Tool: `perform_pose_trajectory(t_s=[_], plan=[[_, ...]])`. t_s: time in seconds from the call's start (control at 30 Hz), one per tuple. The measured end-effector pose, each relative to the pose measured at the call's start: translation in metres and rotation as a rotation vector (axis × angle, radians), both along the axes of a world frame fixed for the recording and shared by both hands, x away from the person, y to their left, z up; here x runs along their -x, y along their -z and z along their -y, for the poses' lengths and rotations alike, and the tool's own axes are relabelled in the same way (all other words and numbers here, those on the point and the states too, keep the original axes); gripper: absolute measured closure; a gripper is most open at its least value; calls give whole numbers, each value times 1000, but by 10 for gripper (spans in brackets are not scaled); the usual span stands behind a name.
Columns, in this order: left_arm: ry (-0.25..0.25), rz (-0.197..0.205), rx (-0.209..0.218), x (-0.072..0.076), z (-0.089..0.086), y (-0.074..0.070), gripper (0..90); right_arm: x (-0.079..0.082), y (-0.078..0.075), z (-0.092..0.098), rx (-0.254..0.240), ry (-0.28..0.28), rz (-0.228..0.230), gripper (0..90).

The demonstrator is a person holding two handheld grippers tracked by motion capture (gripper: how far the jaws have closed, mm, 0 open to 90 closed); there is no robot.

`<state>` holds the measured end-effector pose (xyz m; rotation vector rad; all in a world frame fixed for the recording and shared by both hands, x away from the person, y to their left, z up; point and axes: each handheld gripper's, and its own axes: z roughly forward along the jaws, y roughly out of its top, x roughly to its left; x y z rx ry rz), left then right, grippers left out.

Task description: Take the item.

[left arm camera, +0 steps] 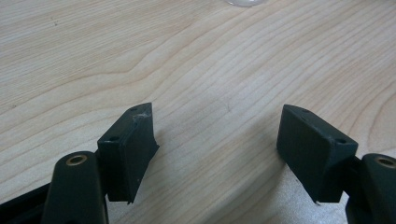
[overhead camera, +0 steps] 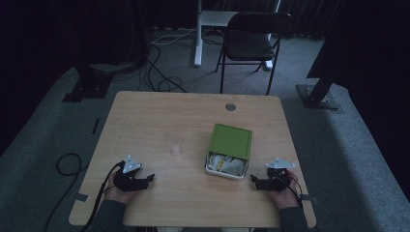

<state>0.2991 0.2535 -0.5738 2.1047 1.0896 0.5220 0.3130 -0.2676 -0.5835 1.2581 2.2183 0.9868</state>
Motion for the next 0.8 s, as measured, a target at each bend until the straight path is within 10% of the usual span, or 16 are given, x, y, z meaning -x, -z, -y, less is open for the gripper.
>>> perform_pose_trajectory(t_s=[0.8], plan=[[-6, -22, -16, 0, 4, -4, 342, 5, -2, -2, -4, -14, 5, 228]])
